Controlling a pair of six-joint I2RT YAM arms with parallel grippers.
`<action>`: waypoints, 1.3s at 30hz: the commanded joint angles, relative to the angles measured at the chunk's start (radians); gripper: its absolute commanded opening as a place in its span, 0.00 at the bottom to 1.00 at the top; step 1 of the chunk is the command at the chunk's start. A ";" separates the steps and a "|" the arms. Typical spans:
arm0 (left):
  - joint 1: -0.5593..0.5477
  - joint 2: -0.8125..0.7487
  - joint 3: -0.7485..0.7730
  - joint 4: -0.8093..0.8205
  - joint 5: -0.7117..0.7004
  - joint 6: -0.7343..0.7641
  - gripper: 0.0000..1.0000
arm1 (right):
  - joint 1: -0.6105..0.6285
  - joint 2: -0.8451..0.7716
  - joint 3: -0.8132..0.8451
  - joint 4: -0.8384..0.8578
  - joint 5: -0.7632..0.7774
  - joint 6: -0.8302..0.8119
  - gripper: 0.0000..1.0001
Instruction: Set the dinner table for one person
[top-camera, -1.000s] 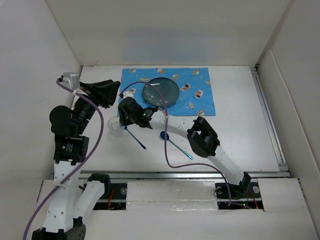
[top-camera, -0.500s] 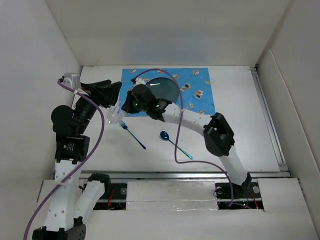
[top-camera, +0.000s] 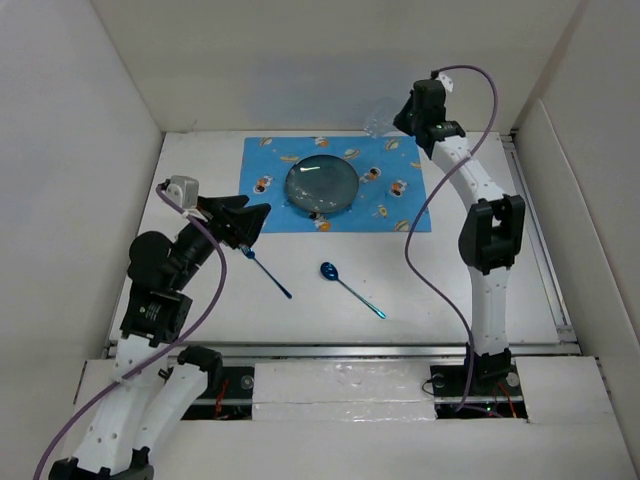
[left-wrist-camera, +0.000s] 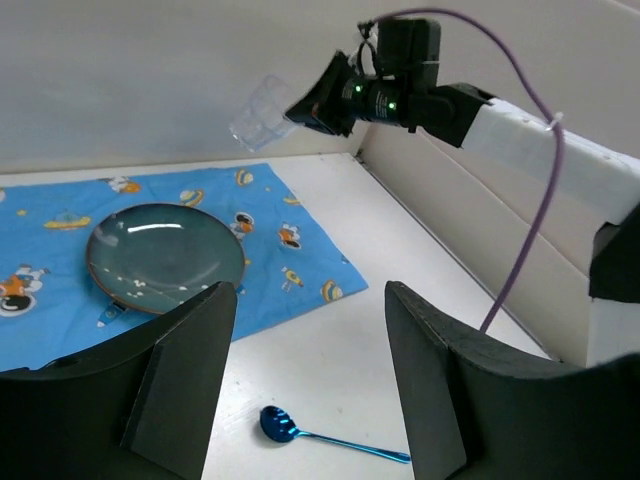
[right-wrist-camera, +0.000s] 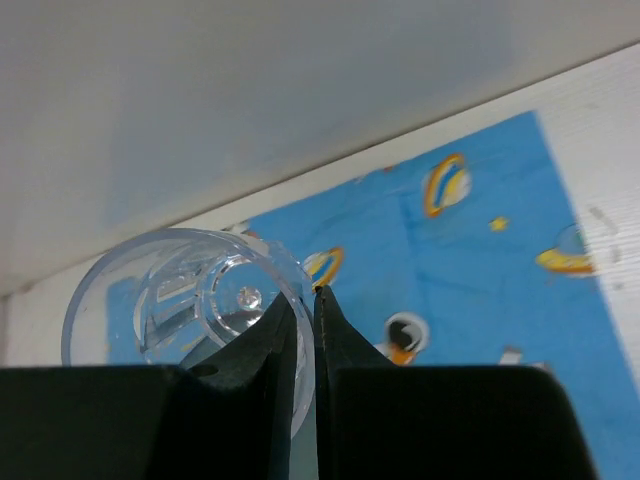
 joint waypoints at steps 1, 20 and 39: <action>-0.019 -0.073 -0.021 -0.011 -0.079 0.056 0.58 | -0.025 0.093 0.161 -0.156 0.005 -0.055 0.00; -0.133 -0.197 -0.114 -0.209 -0.320 0.102 0.61 | -0.108 0.338 0.403 -0.291 0.162 -0.128 0.00; -0.133 -0.169 -0.110 -0.198 -0.301 0.110 0.61 | -0.138 0.384 0.437 -0.308 0.189 -0.128 0.20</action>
